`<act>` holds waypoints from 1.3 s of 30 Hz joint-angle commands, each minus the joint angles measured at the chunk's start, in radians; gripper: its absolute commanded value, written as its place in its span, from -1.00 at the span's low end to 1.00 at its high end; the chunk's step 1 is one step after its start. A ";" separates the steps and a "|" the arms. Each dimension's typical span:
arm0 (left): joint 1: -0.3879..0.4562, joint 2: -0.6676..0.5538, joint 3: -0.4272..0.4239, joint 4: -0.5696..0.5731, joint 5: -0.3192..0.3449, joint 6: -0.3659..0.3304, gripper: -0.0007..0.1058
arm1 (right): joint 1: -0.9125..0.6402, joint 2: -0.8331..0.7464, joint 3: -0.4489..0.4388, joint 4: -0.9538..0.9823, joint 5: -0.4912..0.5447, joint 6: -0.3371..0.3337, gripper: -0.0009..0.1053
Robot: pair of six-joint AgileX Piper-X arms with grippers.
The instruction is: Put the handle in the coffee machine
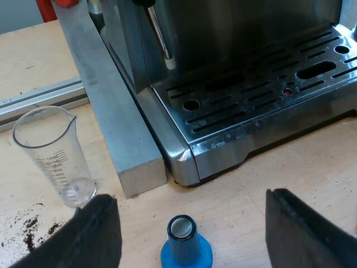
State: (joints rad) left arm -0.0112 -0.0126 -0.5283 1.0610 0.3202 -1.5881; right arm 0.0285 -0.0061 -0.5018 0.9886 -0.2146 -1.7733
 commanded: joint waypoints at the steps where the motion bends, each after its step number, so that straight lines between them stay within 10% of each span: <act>1: -0.004 -0.137 0.000 -0.019 -0.009 -0.001 0.10 | 0.000 -0.044 -0.008 -0.005 0.001 -0.010 0.46; 6: -0.004 -0.137 0.000 -0.019 -0.002 -0.001 0.10 | 0.000 -0.044 -0.008 -0.005 0.001 0.007 0.46; 9: -0.004 -0.131 0.000 -0.019 0.020 -0.001 0.10 | 0.000 -0.044 -0.011 -0.042 -0.011 0.133 0.46; 25: -0.004 -0.024 -0.038 -0.006 0.125 -0.001 0.10 | 0.000 0.180 -0.211 -0.018 -0.037 0.131 0.46; 39: -0.004 0.293 -0.121 0.056 0.346 0.186 0.29 | 0.056 0.536 -0.427 0.123 -0.260 -0.119 0.31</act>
State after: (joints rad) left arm -0.0112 0.2686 -0.6391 1.1142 0.6363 -1.4238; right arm 0.0644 0.5244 -0.9079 1.1021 -0.4517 -1.8584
